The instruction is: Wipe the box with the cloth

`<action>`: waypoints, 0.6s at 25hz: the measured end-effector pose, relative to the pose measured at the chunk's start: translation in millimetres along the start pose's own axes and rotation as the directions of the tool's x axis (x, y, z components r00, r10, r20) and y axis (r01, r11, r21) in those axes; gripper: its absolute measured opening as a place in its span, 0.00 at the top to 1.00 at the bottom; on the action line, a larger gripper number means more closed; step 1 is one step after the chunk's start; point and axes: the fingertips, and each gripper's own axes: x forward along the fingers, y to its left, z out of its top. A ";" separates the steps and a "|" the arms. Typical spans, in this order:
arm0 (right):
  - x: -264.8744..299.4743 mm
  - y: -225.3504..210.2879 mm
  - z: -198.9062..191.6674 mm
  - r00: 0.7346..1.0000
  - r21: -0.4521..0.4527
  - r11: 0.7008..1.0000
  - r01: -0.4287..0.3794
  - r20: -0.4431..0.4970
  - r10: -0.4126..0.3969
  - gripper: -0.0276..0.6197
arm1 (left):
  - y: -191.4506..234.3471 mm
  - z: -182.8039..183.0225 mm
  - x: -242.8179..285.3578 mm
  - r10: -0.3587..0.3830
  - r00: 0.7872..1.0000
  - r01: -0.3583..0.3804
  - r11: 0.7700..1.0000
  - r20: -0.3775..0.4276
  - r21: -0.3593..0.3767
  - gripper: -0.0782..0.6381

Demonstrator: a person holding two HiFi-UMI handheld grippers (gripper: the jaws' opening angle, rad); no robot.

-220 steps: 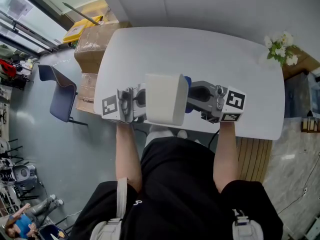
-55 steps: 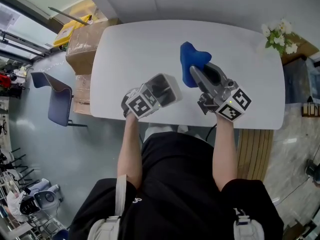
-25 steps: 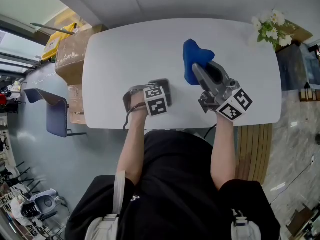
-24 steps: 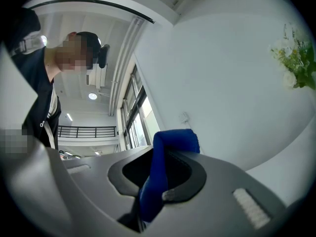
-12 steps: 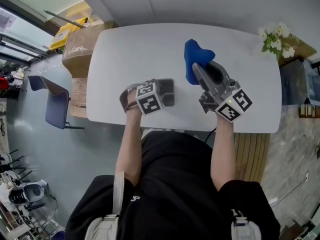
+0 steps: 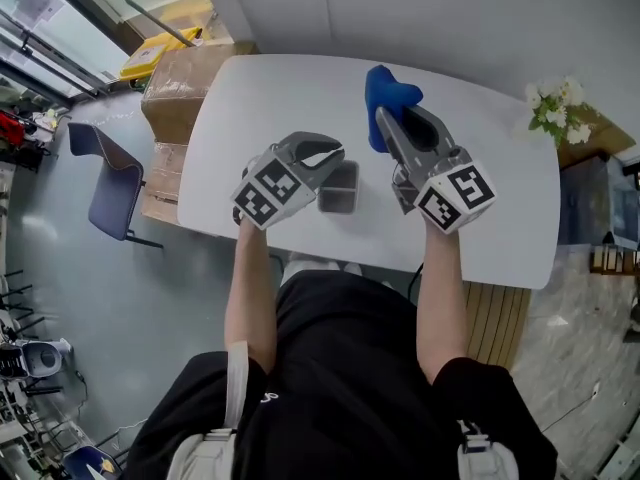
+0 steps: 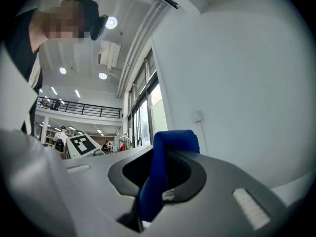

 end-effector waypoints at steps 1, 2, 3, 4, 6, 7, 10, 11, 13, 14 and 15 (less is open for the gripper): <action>5.4 0.9 5.2 1.000 -0.020 1.000 0.001 0.000 -0.001 0.87 | 9.4 12.9 -8.8 0.039 0.998 -0.039 0.999 0.051 0.000 0.86; 9.9 2.1 9.2 1.000 -0.038 0.999 0.002 0.000 -0.002 0.87 | 17.9 24.8 -17.4 0.080 0.992 -0.080 0.997 0.097 -0.005 0.87; 13.6 3.2 12.6 1.000 -0.052 0.999 0.003 0.000 -0.003 0.87 | 25.5 36.2 -25.3 0.118 0.983 -0.117 0.993 0.141 -0.015 0.89; 17.1 3.9 16.1 1.000 -0.064 0.998 0.006 0.002 -0.006 0.87 | 32.9 47.8 -32.6 0.153 0.972 -0.151 0.988 0.180 -0.026 0.89; 25.5 3.9 24.3 1.000 -0.089 0.996 0.016 0.006 -0.015 0.87 | 48.4 72.4 -47.1 0.216 0.942 -0.212 0.976 0.258 -0.044 0.89; 30.1 3.5 28.2 1.000 -0.103 0.994 0.025 0.006 -0.025 0.87 | 56.6 85.2 -54.6 0.250 0.920 -0.244 0.968 0.302 -0.057 0.89; 38.3 3.5 36.1 0.997 -0.142 0.987 0.077 -0.004 -0.078 0.87 | 80.0 116.7 -76.2 0.390 0.823 -0.344 0.921 0.413 -0.183 0.89; 37.9 4.4 37.6 0.995 -0.150 0.984 0.099 -0.005 -0.101 0.87 | 86.2 122.2 -81.8 0.448 0.785 -0.376 0.894 0.428 -0.244 0.89; 33.5 8.6 37.0 0.990 -0.169 0.976 0.139 -0.007 -0.143 0.87 | 91.4 122.3 -85.1 0.535 0.730 -0.422 0.842 0.424 -0.336 0.89; 30.9 11.5 34.6 0.987 -0.184 0.971 0.153 -0.015 -0.159 0.87 | 90.9 116.0 -83.1 0.562 0.720 -0.436 0.822 0.406 -0.365 0.89; 29.0 13.9 31.8 0.984 -0.202 0.965 0.166 -0.025 -0.174 0.87 | 89.7 107.8 -80.5 0.582 0.716 -0.445 0.806 0.385 -0.389 0.89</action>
